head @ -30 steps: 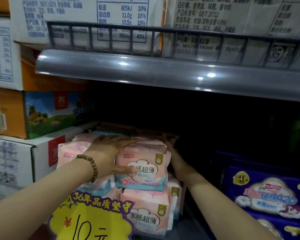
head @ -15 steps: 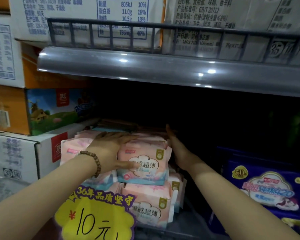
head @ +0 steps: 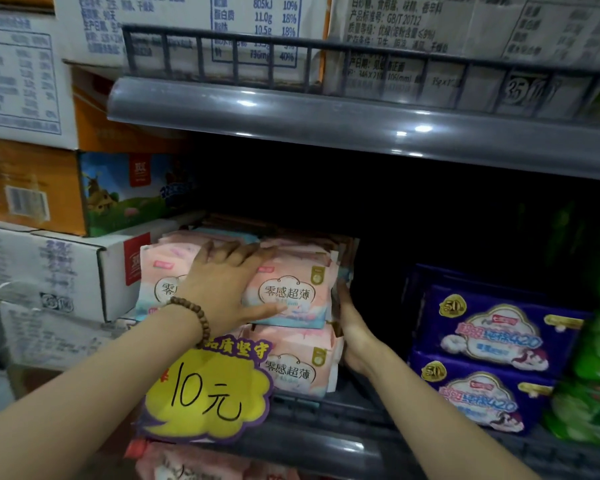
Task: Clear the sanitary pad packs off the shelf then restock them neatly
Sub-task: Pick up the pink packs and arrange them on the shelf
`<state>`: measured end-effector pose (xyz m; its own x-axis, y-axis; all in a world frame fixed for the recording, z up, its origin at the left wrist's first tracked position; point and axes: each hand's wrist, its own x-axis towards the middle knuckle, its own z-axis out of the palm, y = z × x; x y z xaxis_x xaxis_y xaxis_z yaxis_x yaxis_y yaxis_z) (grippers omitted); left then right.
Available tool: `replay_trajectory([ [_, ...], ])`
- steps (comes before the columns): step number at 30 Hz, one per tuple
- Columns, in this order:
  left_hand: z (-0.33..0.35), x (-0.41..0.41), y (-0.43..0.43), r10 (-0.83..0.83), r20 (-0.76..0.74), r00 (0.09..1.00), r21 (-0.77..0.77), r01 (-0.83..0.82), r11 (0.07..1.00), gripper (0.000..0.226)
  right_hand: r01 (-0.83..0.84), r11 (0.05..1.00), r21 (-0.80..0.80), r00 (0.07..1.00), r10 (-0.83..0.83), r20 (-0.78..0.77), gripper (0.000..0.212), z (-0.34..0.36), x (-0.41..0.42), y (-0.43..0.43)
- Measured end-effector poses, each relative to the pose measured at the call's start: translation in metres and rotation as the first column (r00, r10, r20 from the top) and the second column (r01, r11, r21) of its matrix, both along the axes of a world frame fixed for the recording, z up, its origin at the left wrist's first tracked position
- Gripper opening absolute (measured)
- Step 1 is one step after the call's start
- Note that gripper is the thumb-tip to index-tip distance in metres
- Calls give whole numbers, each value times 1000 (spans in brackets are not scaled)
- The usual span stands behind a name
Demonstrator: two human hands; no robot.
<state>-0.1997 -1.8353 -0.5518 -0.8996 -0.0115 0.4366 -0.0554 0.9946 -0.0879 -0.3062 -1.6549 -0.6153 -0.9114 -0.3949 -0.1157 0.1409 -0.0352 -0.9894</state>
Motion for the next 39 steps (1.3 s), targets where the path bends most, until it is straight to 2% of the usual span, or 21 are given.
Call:
replay_trajectory([
  [2, 0, -2, 1, 8, 3, 1000, -3, -8, 1000, 109, -52, 997, 52, 997, 55, -53, 84, 2, 2, 10],
  [5, -2, -4, -1, 6, 5, 1000, -38, -6, 999, 110, -21, 997, 76, 990, 32, -139, 108, -8, 6, 20],
  [7, -2, -4, -2, 1, 8, 1000, -25, -1, 1000, 109, -48, 996, 81, 981, 62, -183, 113, -12, 18, 15],
  [10, 1, -6, -2, 1, 14, 1000, -13, -1, 1000, 102, 11, 971, 240, 946, 68, -316, 93, -7, 37, 1],
  [11, 2, -7, -1, 2, 18, 1000, -14, -1, 1000, 97, 36, 962, 272, 940, 59, -336, 80, -3, 40, -1],
  [13, 2, -5, -1, -9, 9, 1000, -15, 9, 1000, 87, 52, 957, 285, 938, 52, -344, 69, 3, 44, 0],
  [17, -2, 26, 0, -65, -93, 993, 19, 67, 998, 91, 112, 957, 267, 912, 7, -409, 69, 3, 68, 17],
  [21, -30, 84, -1, -158, -235, 959, 126, 191, 973, 76, 189, 951, 246, 782, 5, -623, 73, -10, 126, 39],
  [23, -58, 116, -7, -174, -240, 955, 113, 205, 972, 68, 155, 956, 249, 730, 59, -681, 71, -27, 156, 42],
  [25, -93, 144, -20, -164, -195, 967, 155, 195, 968, 64, 97, 955, 281, 720, 127, -682, 68, -51, 187, 33],
  [28, -153, 181, -47, -40, -27, 999, 309, 46, 950, 67, -28, 935, 353, 746, 254, -615, 62, -96, 227, 3],
  [31, -213, 214, -75, 131, 218, 967, 444, -218, 869, 70, -229, 896, 380, 834, 381, -398, 61, -146, 259, -35],
  [33, -251, 233, -91, 204, 378, 903, 535, -393, 748, 69, -338, 851, 401, 877, 440, -194, 62, -179, 272, -61],
  [35, -282, 248, -103, 230, 529, 817, 582, -547, 602, 71, -389, 831, 397, 903, 429, -12, 65, -210, 278, -85],
  [38, -315, 254, -117, 199, 659, 725, 660, -684, 310, 76, -389, 862, 324, 910, 305, 280, 68, -256, 278, -117],
  [39, -323, 253, -121, 176, 699, 693, 660, -721, 213, 77, -382, 865, 324, 892, 254, 374, 75, -270, 276, -126],
])
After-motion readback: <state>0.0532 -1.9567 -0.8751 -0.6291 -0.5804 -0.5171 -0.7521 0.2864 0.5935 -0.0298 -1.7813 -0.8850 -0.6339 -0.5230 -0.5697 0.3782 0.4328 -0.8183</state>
